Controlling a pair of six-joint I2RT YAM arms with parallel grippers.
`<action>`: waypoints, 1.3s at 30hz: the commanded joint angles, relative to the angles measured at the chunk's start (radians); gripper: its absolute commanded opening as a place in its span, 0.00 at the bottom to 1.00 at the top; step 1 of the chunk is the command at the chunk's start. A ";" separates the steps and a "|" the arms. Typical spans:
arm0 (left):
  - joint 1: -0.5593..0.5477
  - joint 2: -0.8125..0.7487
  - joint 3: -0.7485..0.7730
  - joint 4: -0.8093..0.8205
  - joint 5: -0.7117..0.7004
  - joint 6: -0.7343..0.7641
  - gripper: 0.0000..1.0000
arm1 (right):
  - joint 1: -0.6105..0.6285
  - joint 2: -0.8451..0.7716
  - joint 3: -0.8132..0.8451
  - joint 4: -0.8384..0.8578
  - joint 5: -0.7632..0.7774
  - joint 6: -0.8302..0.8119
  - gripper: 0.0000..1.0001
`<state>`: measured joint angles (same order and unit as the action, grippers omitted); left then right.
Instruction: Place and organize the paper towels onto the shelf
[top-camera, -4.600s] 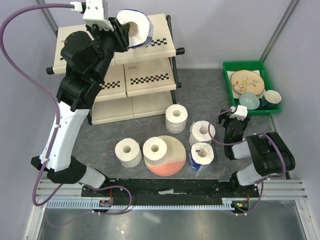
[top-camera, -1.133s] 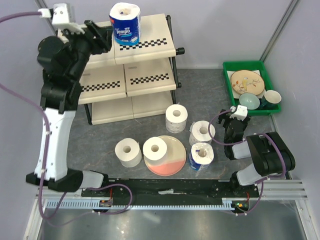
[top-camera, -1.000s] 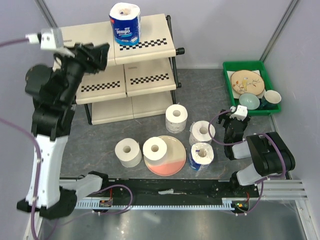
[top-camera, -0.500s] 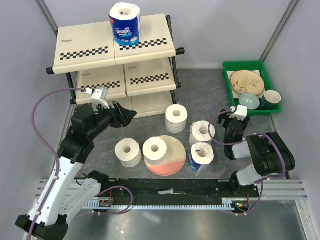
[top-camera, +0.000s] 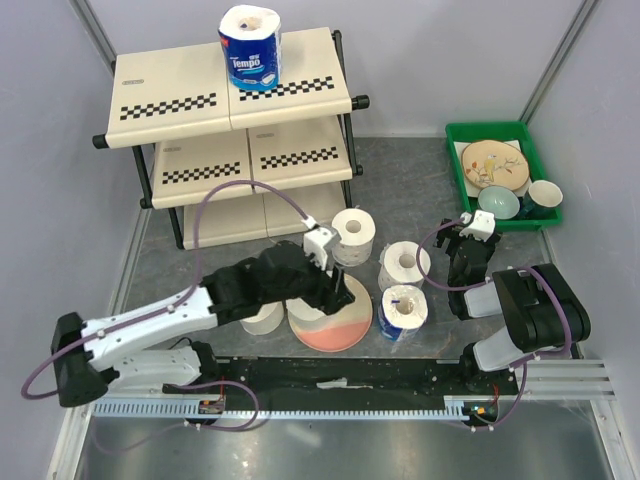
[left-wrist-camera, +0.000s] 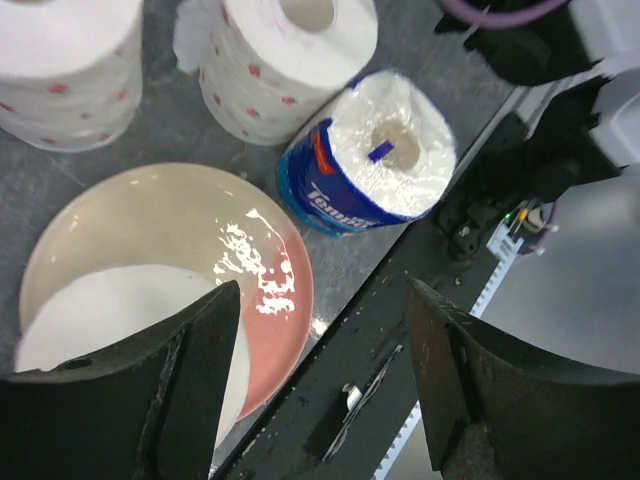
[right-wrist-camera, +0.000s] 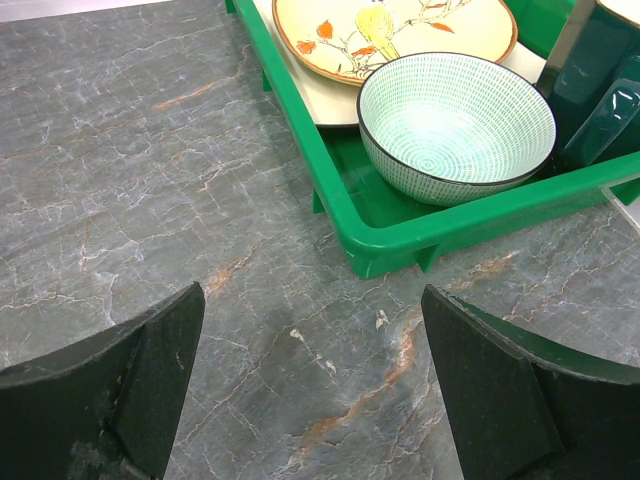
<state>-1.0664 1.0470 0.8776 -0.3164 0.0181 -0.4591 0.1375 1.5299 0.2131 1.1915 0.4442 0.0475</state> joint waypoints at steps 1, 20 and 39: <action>-0.075 0.123 0.087 0.092 -0.145 -0.052 0.74 | 0.001 -0.004 0.011 0.034 0.001 -0.001 0.98; -0.165 0.545 0.322 0.134 -0.234 -0.072 0.75 | 0.001 -0.004 0.011 0.034 0.001 -0.003 0.98; -0.179 0.697 0.359 0.088 -0.260 -0.079 0.69 | -0.001 -0.002 0.011 0.034 0.001 -0.001 0.98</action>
<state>-1.2346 1.7126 1.1931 -0.2100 -0.2085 -0.5133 0.1375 1.5303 0.2131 1.1915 0.4442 0.0475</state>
